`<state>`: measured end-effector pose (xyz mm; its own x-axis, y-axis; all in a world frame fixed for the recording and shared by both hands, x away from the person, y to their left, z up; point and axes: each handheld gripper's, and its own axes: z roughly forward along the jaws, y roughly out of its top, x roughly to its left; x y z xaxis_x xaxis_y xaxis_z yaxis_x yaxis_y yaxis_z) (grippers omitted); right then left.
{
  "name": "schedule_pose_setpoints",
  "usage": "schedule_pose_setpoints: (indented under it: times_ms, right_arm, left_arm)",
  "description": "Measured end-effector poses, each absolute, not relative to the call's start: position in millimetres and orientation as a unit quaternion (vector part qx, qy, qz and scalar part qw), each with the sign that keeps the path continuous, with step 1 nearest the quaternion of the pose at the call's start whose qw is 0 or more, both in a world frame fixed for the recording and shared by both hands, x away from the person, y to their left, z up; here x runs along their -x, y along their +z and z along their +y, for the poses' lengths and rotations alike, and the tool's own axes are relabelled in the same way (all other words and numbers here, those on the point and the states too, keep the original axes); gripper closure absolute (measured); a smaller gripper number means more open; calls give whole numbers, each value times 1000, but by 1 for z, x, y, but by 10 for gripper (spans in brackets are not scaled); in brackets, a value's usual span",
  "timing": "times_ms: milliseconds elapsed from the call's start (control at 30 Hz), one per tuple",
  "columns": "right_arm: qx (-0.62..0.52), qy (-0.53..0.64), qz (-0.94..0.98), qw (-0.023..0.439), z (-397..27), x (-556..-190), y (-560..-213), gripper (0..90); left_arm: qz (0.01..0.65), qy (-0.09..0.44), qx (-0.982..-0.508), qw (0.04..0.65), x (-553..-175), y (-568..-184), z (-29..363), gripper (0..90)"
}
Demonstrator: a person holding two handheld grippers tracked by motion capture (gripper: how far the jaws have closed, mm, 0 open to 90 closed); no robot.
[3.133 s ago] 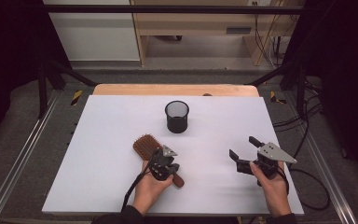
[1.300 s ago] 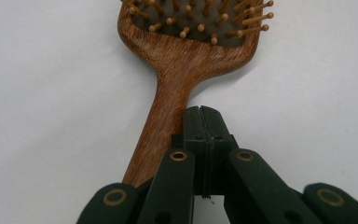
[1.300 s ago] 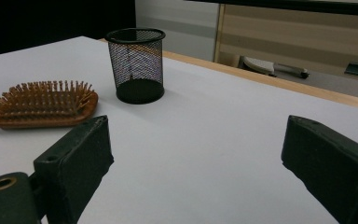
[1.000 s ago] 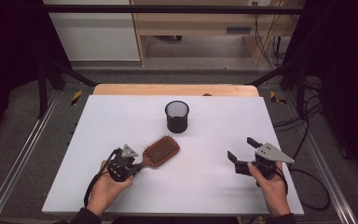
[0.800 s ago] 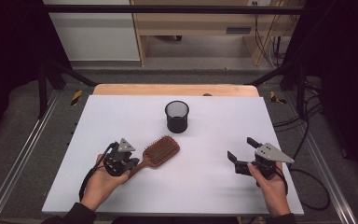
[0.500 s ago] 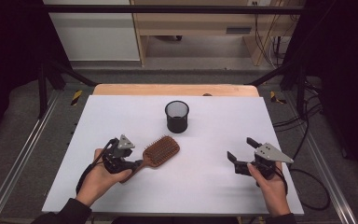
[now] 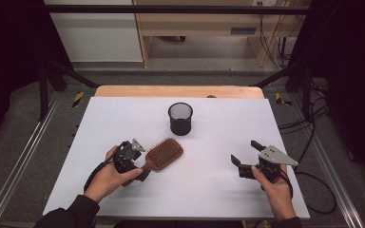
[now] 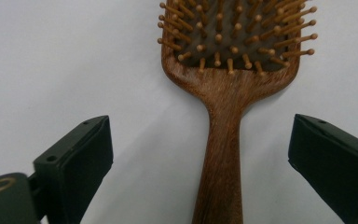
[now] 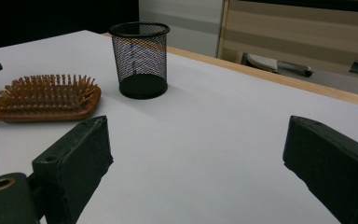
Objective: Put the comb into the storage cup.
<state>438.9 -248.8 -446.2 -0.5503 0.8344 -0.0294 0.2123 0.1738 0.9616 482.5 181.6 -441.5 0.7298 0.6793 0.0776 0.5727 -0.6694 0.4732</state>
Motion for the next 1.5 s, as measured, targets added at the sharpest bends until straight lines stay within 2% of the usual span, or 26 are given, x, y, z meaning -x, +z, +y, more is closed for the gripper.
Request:
schedule_pose_setpoints:
  times_ms: [500,733,900,1233,1500]
  right_arm:
    - [-369,523,710,294,-248,-439,-447,75]
    - [-368,523,711,294,-248,-439,-447,75]
    - [-368,522,711,293,-248,-439,-447,74]
    - [-367,521,713,292,-247,-439,-447,75]
    - [-365,521,714,291,-246,-439,-447,75]
  left_arm:
    - [316,84,-923,205,-486,-447,176,485]
    - [314,71,-926,196,-491,-449,174,591]
    - [313,68,-928,189,-493,-450,173,642]
    - [304,75,-934,174,-492,-449,169,666]
    - [310,70,-934,166,-493,-449,165,724]
